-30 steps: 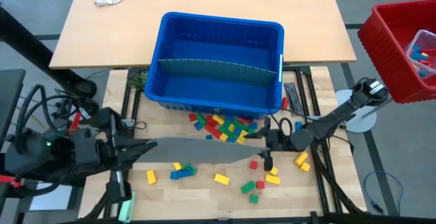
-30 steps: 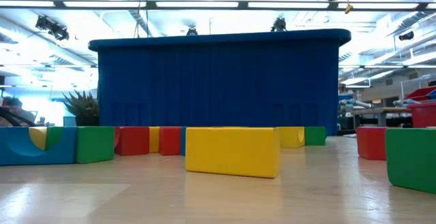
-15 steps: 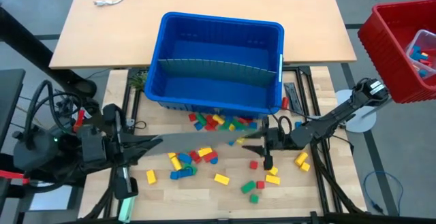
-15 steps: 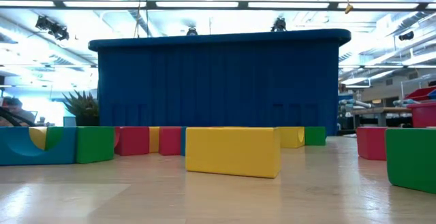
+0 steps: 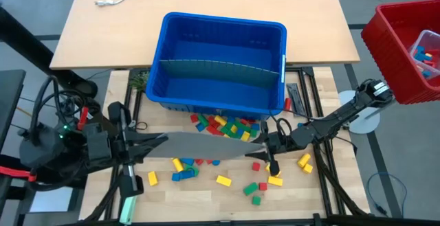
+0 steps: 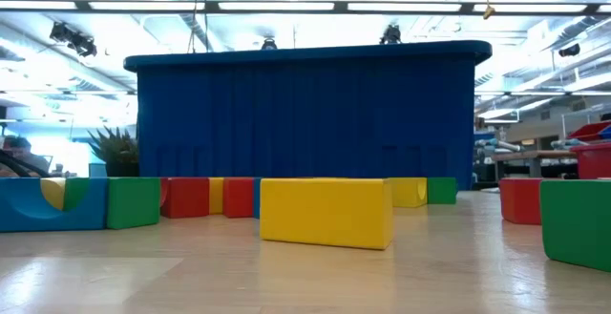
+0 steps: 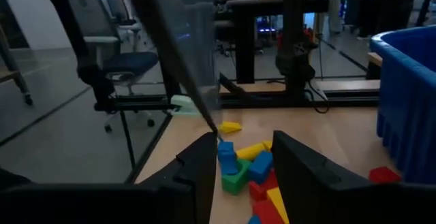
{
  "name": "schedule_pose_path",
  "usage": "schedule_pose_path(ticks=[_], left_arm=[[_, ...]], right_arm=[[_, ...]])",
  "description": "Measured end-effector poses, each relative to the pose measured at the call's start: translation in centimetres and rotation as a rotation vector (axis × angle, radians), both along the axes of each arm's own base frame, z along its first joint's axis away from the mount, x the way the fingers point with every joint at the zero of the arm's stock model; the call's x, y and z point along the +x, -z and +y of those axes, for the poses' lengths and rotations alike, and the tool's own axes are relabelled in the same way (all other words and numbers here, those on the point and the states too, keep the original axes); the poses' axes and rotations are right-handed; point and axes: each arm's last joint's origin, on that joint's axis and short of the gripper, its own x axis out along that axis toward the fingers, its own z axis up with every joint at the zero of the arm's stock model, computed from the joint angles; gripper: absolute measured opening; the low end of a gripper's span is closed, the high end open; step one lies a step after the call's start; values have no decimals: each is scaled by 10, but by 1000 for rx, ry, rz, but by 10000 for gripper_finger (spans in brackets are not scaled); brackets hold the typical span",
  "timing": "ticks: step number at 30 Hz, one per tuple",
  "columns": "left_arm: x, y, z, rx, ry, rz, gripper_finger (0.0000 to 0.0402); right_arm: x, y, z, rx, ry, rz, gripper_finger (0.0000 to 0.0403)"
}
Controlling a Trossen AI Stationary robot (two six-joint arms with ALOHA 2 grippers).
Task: Sort blocks
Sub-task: Assemble the blue bin using gray bin divider
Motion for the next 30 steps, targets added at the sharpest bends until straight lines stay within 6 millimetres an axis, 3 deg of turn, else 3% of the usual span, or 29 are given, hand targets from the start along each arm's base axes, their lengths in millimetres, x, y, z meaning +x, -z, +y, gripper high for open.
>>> schedule_pose_path(ticks=[7,17,23,30], left_arm=[[0,0,0,11,-6,4,8],[3,0,1,18,28,-7,8],[3,-1,2,17,19,-5,8],[3,0,2,18,18,-5,8]], right_arm=[[-2,3,-1,7,2,43,132],[4,2,-16,-3,162,27,124],[5,-1,-13,29,-3,8,123],[5,1,-12,25,-13,22,121]])
